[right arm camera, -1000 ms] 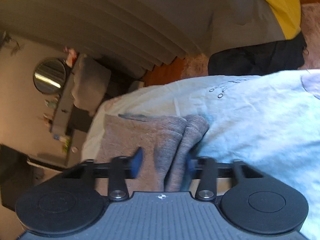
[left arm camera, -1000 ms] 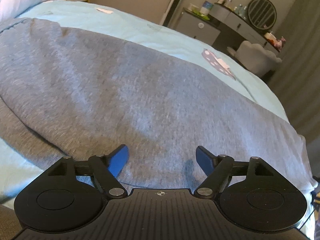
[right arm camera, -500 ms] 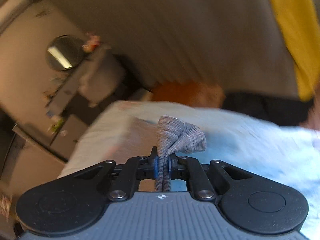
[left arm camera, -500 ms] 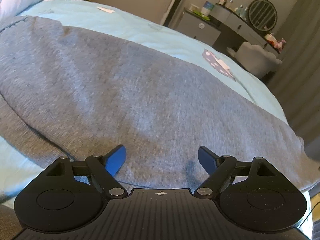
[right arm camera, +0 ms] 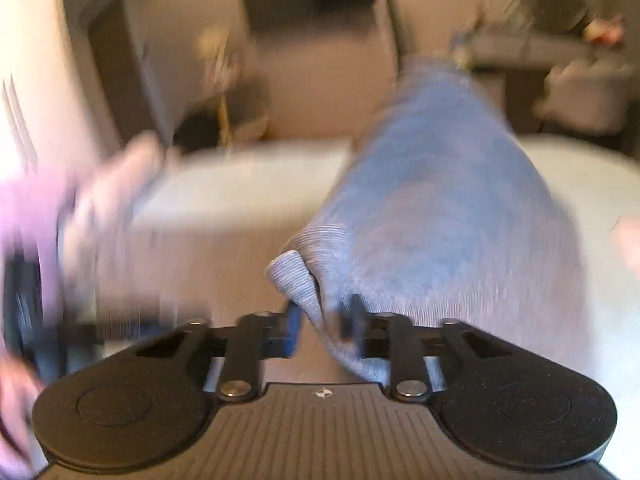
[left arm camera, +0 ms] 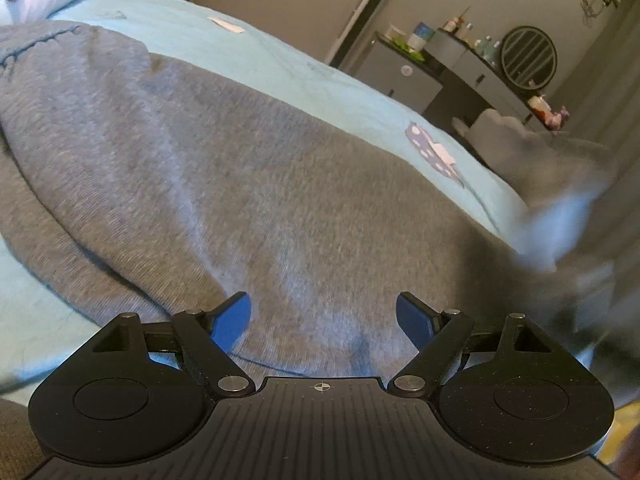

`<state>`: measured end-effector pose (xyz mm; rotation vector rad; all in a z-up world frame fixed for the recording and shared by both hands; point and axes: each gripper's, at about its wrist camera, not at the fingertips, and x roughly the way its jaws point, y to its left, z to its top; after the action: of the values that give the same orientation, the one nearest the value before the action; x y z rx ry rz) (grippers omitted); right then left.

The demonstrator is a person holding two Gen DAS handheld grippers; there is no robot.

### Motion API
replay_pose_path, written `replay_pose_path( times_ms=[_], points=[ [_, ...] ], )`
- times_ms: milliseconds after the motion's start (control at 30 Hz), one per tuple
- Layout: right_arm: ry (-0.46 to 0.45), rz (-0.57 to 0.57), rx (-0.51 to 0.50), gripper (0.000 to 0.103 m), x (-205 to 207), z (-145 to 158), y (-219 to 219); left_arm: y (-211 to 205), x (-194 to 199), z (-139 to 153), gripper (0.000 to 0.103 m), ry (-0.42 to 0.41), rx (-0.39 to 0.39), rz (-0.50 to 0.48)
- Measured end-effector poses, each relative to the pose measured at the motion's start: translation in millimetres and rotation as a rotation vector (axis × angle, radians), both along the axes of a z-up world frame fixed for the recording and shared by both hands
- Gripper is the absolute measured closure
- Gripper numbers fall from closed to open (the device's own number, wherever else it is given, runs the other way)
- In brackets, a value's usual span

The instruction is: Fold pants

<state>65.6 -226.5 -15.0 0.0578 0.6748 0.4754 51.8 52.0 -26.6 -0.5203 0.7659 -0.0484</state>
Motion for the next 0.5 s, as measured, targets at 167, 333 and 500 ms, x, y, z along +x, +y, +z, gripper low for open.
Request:
replay_pose_path(
  times_ms=[167, 333, 500],
  points=[
    [0.114, -0.044, 0.075, 0.046, -19, -23, -19, -2, -2, 1, 0.017, -0.013, -0.010, -0.034],
    [0.096, -0.341, 0.266, 0.048, -21, -19, -107, -16, 4, 3, 0.017, -0.015, -0.058, -0.129],
    [0.221, -0.566, 0.420, 0.085, -27, -68, -172, -37, 11, 12, 0.014, -0.042, -0.086, -0.230]
  ],
)
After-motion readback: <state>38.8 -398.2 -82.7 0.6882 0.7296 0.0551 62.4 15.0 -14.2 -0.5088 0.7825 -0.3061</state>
